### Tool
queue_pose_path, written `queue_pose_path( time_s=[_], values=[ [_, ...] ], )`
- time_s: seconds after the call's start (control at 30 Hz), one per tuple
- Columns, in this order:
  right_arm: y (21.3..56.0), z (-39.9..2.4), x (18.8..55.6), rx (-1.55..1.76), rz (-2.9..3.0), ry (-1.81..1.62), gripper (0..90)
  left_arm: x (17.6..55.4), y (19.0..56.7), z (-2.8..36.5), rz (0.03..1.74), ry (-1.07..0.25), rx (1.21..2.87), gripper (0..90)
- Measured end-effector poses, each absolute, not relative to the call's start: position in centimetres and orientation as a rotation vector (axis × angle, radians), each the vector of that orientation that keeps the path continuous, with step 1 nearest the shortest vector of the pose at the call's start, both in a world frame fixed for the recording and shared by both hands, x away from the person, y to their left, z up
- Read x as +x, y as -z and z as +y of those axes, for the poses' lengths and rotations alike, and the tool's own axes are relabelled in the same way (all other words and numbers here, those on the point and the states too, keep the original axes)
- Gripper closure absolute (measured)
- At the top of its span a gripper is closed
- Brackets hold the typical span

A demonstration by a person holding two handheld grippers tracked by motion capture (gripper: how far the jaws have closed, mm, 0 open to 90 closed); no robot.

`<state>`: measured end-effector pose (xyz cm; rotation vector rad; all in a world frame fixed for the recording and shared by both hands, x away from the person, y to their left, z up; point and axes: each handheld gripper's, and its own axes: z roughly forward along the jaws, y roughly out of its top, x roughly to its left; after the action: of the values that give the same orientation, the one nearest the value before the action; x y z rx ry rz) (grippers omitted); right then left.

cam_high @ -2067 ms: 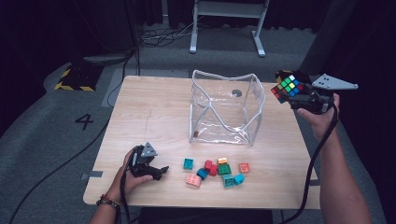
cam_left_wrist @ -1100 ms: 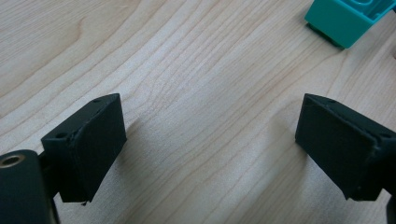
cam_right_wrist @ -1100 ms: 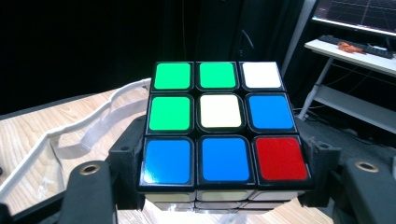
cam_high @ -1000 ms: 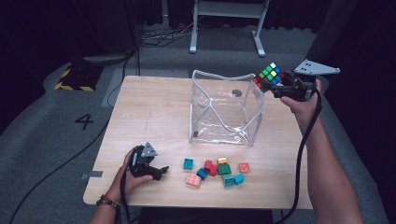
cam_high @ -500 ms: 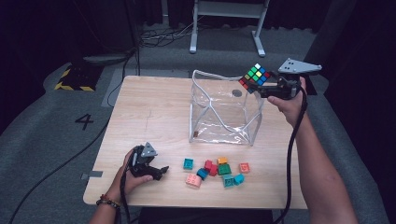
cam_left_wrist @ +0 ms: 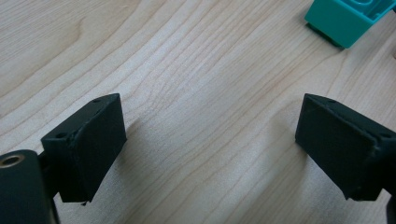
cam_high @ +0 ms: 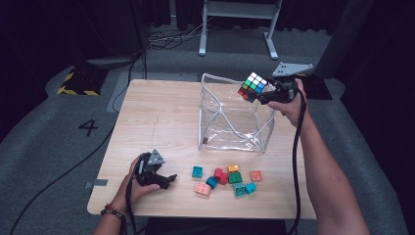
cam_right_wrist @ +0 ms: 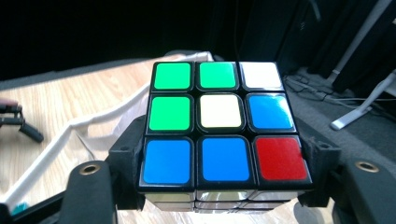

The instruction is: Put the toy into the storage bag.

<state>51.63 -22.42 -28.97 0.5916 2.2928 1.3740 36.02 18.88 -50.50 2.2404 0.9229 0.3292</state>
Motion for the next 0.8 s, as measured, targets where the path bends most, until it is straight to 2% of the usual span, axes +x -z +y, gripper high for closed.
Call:
queue_pose_path(
  time_s=[0.5,0.8],
  values=[
    [31.4,-21.8,53.9,0.514,2.544,-1.090,34.0,36.0,50.5,18.9,0.924,-0.326,2.241,8.7],
    [31.2,-22.0,54.1,0.444,2.645,-0.883,34.0,36.0,50.5,18.9,0.927,-0.326,2.242,8.7]
  ],
)
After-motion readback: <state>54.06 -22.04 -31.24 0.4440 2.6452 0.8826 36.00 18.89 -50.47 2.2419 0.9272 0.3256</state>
